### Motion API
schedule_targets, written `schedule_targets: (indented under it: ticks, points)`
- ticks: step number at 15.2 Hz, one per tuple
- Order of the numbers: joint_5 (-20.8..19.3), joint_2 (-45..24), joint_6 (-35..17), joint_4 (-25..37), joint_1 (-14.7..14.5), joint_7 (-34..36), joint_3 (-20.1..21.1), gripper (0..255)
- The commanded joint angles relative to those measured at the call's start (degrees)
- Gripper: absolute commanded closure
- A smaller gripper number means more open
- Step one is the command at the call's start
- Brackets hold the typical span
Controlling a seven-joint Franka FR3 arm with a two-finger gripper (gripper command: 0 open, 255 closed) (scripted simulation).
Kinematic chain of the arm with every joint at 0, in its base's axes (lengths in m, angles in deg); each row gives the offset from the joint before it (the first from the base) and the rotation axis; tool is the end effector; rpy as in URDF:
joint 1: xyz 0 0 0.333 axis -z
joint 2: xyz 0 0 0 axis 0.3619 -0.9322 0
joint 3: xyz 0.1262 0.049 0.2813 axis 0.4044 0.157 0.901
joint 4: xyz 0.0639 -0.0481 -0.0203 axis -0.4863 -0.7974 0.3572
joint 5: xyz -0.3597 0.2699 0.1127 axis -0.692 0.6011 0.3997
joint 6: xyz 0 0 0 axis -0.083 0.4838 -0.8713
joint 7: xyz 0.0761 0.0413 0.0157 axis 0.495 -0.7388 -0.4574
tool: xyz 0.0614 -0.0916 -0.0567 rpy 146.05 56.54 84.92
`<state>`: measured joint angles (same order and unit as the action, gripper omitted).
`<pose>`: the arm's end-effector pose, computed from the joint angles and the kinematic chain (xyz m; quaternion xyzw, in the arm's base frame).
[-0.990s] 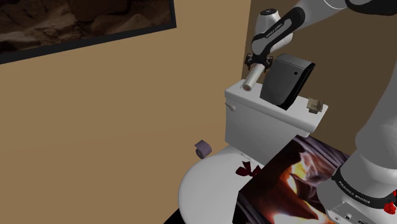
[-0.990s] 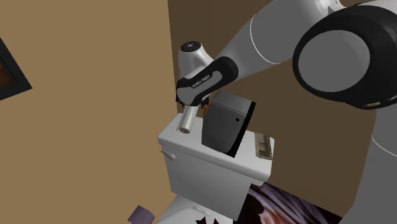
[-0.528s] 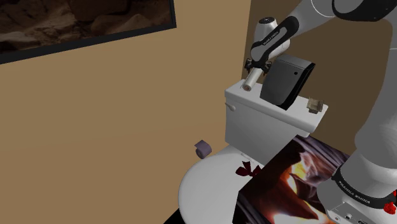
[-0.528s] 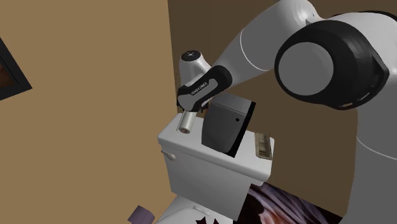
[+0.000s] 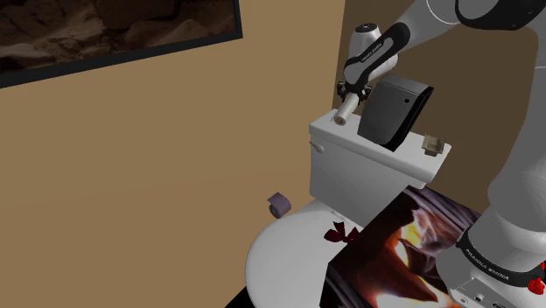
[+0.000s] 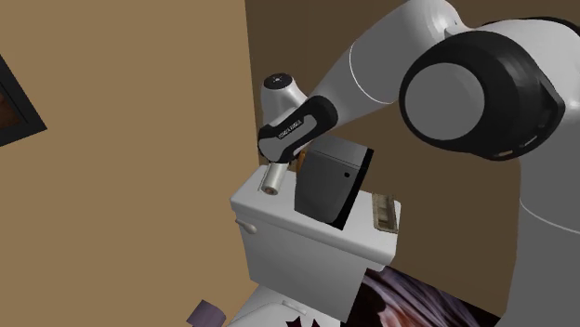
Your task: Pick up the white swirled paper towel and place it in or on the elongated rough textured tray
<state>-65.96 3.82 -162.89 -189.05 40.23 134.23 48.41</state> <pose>0.6431 -0.3072 0.2650 0.8285 -0.5263 0.1743 0.0787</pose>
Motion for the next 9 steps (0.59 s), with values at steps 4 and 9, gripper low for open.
schedule_targets:
  ticks: [4,9]
  points:
    - [0.0,-0.1,0.7,0.1,0.0,0.0,-0.1,255]
    - [0.0,-0.2,0.3,-0.2,0.1,0.0,-0.1,255]
